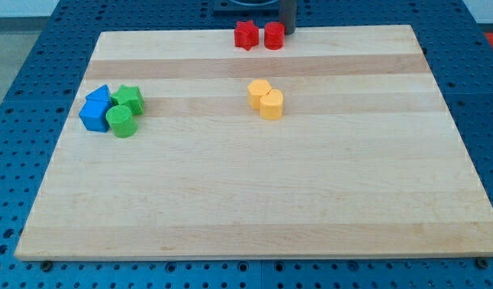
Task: Move the yellow hexagon to the right center of the board
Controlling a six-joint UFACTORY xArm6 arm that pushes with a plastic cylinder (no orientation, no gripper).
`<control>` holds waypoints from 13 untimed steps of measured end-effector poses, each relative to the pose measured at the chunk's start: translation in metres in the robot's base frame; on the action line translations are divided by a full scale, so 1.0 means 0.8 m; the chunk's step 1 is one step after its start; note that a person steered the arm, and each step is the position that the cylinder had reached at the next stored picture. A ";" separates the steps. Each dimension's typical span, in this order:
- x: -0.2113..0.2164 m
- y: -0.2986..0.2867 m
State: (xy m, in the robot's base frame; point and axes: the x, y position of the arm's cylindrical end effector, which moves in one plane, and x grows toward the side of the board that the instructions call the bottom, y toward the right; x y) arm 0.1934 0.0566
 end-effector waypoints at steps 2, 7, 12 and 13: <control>0.038 0.041; 0.138 -0.041; 0.210 -0.102; 0.234 -0.102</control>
State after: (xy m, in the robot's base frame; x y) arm 0.3805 -0.0251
